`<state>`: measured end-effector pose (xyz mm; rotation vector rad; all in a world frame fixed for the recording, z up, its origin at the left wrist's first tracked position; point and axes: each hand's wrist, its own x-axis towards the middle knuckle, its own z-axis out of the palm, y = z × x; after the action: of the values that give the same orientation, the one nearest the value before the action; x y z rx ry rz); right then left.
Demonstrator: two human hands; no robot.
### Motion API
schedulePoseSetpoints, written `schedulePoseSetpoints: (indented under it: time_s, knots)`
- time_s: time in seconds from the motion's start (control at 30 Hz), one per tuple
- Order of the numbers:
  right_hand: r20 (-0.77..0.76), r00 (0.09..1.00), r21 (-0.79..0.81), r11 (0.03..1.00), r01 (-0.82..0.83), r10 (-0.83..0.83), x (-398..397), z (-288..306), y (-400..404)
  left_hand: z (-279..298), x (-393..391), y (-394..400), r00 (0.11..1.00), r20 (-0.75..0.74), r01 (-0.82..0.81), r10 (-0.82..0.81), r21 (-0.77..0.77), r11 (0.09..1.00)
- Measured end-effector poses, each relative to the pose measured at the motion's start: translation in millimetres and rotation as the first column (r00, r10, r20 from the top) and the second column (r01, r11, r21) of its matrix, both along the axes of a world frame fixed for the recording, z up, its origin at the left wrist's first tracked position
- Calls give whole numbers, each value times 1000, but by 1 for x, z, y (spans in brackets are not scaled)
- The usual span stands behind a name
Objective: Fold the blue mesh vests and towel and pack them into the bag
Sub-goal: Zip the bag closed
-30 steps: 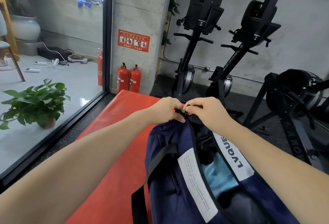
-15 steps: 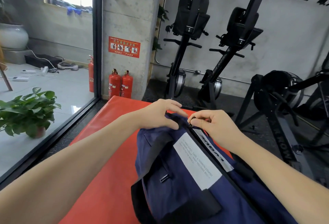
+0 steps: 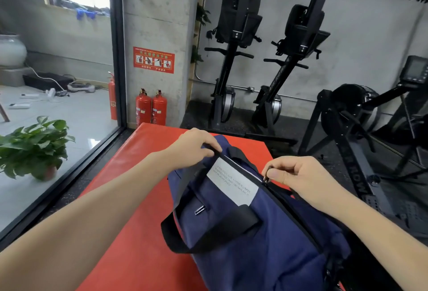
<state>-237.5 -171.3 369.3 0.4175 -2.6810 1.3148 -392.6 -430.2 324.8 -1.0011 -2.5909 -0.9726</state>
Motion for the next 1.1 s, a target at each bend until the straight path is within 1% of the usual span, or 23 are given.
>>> schedulePoseSetpoints:
  time_s: [0.03,0.1,0.17,0.2,0.23,0.3,0.33,0.4,0.53,0.6,0.67,0.83,0.93,1.0,1.03,1.07,1.1]
  knots:
    - [-6,1000,-11,1000,4,-4,4,0,1,8,14,4,999,25,34,-35,33,999]
    - [-43,999,-9,1000,18,-18,8,-2,1,28,51,16,982,102,151,-157,65,986]
    - [-61,997,-11,999,39,-40,10,-1,0,37,84,33,951,157,268,-267,10,963]
    - [-71,996,-17,999,43,-44,11,-1,-1,37,95,43,943,161,300,-291,-36,953]
    - [-80,996,-25,999,42,-44,12,-1,-2,34,103,54,949,147,293,-279,-81,953]
    - [-97,994,-15,999,46,-48,16,-5,-4,25,105,69,976,108,204,-190,-127,971]
    - [-97,994,7,999,53,-52,18,-7,-3,22,104,72,982,109,167,-154,-123,978]
    - [-92,994,42,997,62,-57,27,-10,-1,18,101,71,982,127,150,-136,-108,983]
    - [-81,996,34,998,44,-41,59,-7,17,19,95,57,986,155,70,-56,-92,993]
    - [-58,998,15,1000,17,-16,79,-6,27,20,93,51,987,157,38,-20,-113,993]
    - [-43,999,15,1000,1,-1,92,-8,33,21,94,51,989,149,40,-20,-134,990]
    - [11,999,-10,999,49,-48,92,-23,38,13,114,65,991,128,66,-47,-146,987]
    - [16,997,-26,997,74,-73,89,-34,35,3,128,66,998,56,19,-10,-159,987]
    - [11,997,-5,997,79,-79,89,-44,32,1,150,66,994,-63,-96,90,-102,990]
    - [0,996,18,996,87,-87,90,-51,32,-3,169,68,978,-146,-151,147,-11,989]
    - [-20,994,35,994,106,-106,92,-60,32,-11,197,70,950,-241,-171,198,128,977]
    - [-47,990,42,990,137,-135,94,-71,34,-24,232,74,922,-325,-128,212,261,957]
